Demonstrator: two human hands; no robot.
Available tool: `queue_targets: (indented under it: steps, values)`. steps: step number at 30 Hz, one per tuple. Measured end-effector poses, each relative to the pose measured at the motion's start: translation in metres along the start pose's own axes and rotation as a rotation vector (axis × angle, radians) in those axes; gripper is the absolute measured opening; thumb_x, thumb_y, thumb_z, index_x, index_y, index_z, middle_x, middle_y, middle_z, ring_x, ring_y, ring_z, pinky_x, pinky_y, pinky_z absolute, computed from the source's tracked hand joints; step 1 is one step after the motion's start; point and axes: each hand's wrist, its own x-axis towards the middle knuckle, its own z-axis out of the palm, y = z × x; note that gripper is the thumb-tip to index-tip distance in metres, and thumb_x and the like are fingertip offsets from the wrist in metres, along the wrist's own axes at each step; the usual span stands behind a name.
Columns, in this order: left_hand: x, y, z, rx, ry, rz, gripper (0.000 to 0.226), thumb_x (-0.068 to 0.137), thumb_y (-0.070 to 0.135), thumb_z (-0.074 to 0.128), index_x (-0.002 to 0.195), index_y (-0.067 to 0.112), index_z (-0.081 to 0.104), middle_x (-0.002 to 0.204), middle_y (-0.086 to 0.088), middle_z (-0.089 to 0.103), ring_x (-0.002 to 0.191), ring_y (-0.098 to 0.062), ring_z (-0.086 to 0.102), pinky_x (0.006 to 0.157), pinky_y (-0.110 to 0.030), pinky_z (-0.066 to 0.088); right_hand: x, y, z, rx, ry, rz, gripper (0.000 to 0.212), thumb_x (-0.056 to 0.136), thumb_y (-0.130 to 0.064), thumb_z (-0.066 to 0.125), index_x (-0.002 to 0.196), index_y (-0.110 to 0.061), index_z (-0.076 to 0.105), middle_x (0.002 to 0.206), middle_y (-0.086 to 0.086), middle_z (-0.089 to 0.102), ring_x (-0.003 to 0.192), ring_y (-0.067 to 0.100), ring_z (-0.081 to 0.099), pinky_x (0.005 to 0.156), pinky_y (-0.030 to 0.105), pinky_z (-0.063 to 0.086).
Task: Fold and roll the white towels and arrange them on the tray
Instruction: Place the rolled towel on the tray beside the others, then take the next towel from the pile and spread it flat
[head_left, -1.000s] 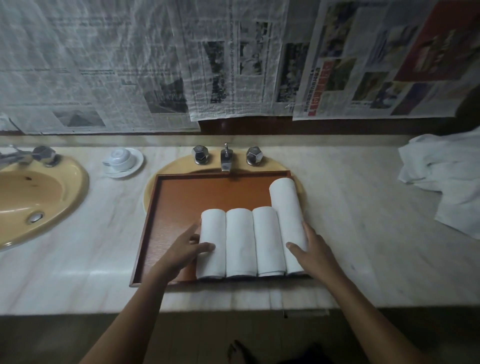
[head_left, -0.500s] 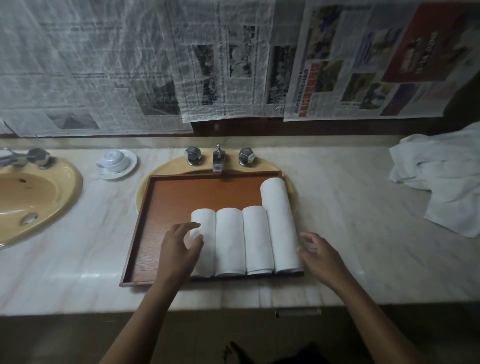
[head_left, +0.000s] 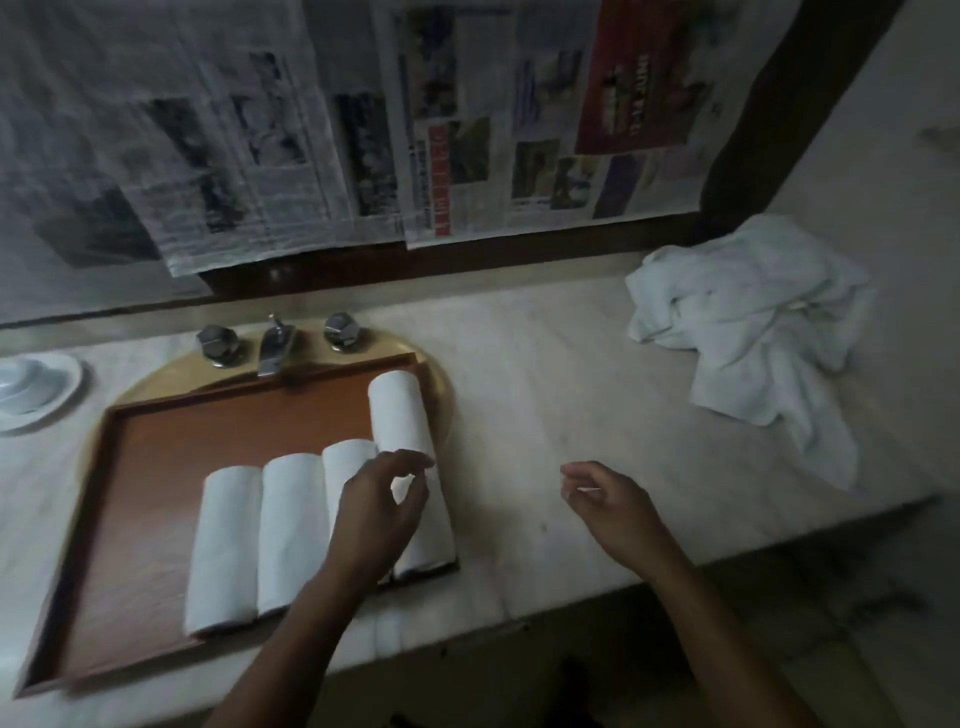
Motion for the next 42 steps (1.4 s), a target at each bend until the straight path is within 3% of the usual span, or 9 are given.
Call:
queue_targets:
  steps: [3,6,16,23,26,30,33,37,42]
  values:
    - [0.018,0.029,0.051,-0.013,-0.050,0.024,0.022,0.096,0.011,0.067,0.107,0.028,0.075,0.109,0.014,0.072,0.101,-0.005,0.066,0.088,-0.030,0.054,0.009,0.032,-0.045,0.010,0.050,0.020,0.020,0.097,-0.029,0.068,0.116,-0.035,0.070,0.107,-0.019,0.071,0.101,-0.002,0.065,0.083,0.017,0.048]
    - [0.035,0.059,0.104,-0.010,-0.085,0.041,0.023,0.094,0.010,0.068,0.103,0.030,0.076,0.105,0.018,0.072,0.098,0.000,0.064,0.088,-0.030,0.054,0.022,0.064,-0.092,-0.002,0.102,0.038,0.019,0.097,-0.027,0.068,0.114,-0.035,0.068,0.108,-0.017,0.071,0.102,-0.001,0.065,0.079,0.012,0.045]
    - [0.086,0.155,0.239,-0.041,-0.181,0.057,0.027,0.093,0.009,0.067,0.093,0.035,0.075,0.097,0.027,0.072,0.091,0.000,0.068,0.077,-0.004,0.044,0.116,0.149,-0.247,-0.113,0.357,0.089,0.031,0.095,-0.017,0.067,0.126,-0.017,0.065,0.124,0.001,0.067,0.112,0.020,0.063,0.092,0.023,0.042]
    - [0.112,0.197,0.292,-0.081,-0.227,0.074,0.027,0.092,0.007,0.067,0.093,0.033,0.075,0.090,0.023,0.074,0.089,-0.001,0.068,0.081,-0.011,0.046,0.231,0.149,-0.344,-0.316,0.530,0.069,0.053,0.089,-0.016,0.066,0.140,-0.010,0.053,0.137,0.019,0.056,0.129,0.039,0.051,0.107,0.046,0.044]
    - [0.127,0.204,0.301,-0.087,-0.239,0.098,0.028,0.093,0.007,0.067,0.094,0.033,0.075,0.091,0.022,0.074,0.090,-0.001,0.070,0.084,-0.019,0.050,0.272,0.138,-0.375,-0.482,0.665,0.018,0.062,0.089,-0.019,0.067,0.145,-0.010,0.045,0.146,0.021,0.045,0.128,0.045,0.047,0.105,0.052,0.043]
    - [0.148,0.206,0.306,-0.083,-0.236,0.093,0.029,0.092,0.006,0.067,0.094,0.033,0.075,0.092,0.022,0.074,0.090,-0.001,0.070,0.085,-0.023,0.052,0.321,0.131,-0.407,-0.757,0.533,0.071,0.073,0.094,-0.046,0.063,0.155,-0.021,0.032,0.159,0.016,0.031,0.143,0.041,0.033,0.113,0.055,0.033]
    - [0.156,0.202,0.307,-0.086,-0.230,0.063,0.030,0.091,0.005,0.068,0.094,0.034,0.075,0.091,0.022,0.074,0.090,-0.002,0.071,0.086,-0.028,0.054,0.347,0.138,-0.410,-0.822,0.390,0.099,0.062,0.098,-0.051,0.056,0.150,-0.024,0.036,0.149,0.015,0.039,0.136,0.038,0.041,0.108,0.053,0.038]
    - [0.162,0.194,0.305,-0.086,-0.221,0.033,0.032,0.091,0.004,0.068,0.092,0.035,0.074,0.089,0.021,0.075,0.089,-0.003,0.071,0.083,-0.032,0.057,0.360,0.138,-0.414,-0.800,0.530,0.003,0.036,0.100,-0.040,0.060,0.126,-0.017,0.054,0.120,0.015,0.056,0.111,0.035,0.058,0.089,0.044,0.048]
    - [0.166,0.196,0.294,-0.061,-0.220,-0.008,0.030,0.091,0.006,0.070,0.089,0.036,0.075,0.087,0.023,0.074,0.081,0.000,0.071,0.080,-0.036,0.058,0.342,0.111,-0.432,-0.565,0.557,-0.149,0.012,0.098,-0.022,0.065,0.105,-0.013,0.061,0.101,0.013,0.069,0.098,0.035,0.066,0.080,0.037,0.048]
